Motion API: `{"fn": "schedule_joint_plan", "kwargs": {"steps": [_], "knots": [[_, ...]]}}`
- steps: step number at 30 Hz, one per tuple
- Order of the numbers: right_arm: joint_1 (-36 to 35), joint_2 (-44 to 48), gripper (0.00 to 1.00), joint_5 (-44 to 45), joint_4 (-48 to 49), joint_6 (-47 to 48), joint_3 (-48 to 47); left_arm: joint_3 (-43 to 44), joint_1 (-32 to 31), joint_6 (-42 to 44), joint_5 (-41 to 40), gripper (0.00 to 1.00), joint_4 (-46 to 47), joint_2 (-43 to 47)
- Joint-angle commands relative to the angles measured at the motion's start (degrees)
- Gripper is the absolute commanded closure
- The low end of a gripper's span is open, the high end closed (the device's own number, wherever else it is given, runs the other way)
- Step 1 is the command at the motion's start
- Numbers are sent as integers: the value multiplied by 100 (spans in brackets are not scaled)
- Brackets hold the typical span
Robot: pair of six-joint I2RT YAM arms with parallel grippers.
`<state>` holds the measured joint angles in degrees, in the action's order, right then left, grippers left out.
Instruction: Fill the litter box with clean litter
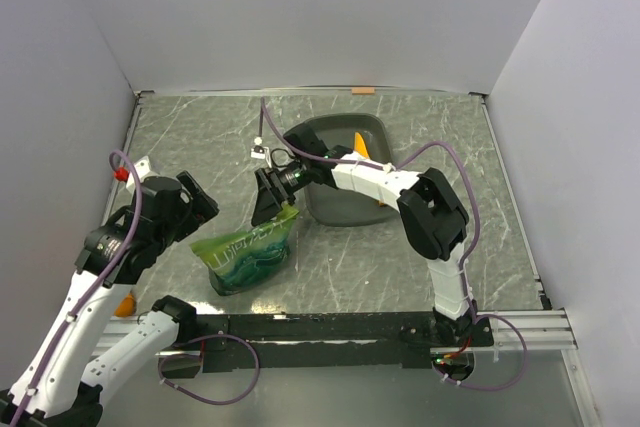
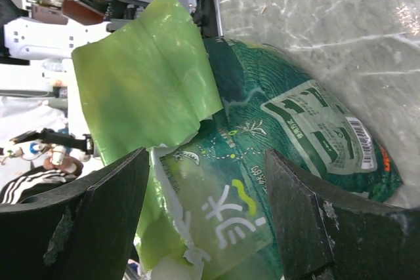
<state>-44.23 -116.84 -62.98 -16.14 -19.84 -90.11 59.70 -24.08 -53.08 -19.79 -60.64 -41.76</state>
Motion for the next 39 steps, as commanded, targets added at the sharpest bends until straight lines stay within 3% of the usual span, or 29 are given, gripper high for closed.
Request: {"fn": "schedule_joint_plan", "kwargs": {"steps": [1,7,13,18,21,22,23,25,26,39], "knots": [[-139,38,23,-21,-196,252,-33,-64,26,70,2,3,184,19],[-323,-23,23,-583,453,-248,-16,-99,26,114,37,3,246,-8],[-481,-181,25,-1137,1858,-1381,107,-46,26,175,2,3,219,27],[-569,-313,27,-1208,2080,-1690,-7,-2,26,219,-25,3,202,36],[-631,-331,36,-1260,2246,-1830,-42,-11,26,237,-25,3,228,36],[-631,-322,49,-1261,2369,-1944,-25,-11,26,237,-16,3,237,27],[-631,-314,67,-1295,2579,-2015,10,-11,26,254,-7,3,246,27],[-640,-296,83,-1366,2817,-2278,63,15,26,272,-16,3,237,10],[-631,-252,99,-1375,2897,-2384,124,24,26,272,-25,3,237,1],[-324,1039,100,-374,3239,-1911,985,-117,26,316,54,3,263,36]]}}
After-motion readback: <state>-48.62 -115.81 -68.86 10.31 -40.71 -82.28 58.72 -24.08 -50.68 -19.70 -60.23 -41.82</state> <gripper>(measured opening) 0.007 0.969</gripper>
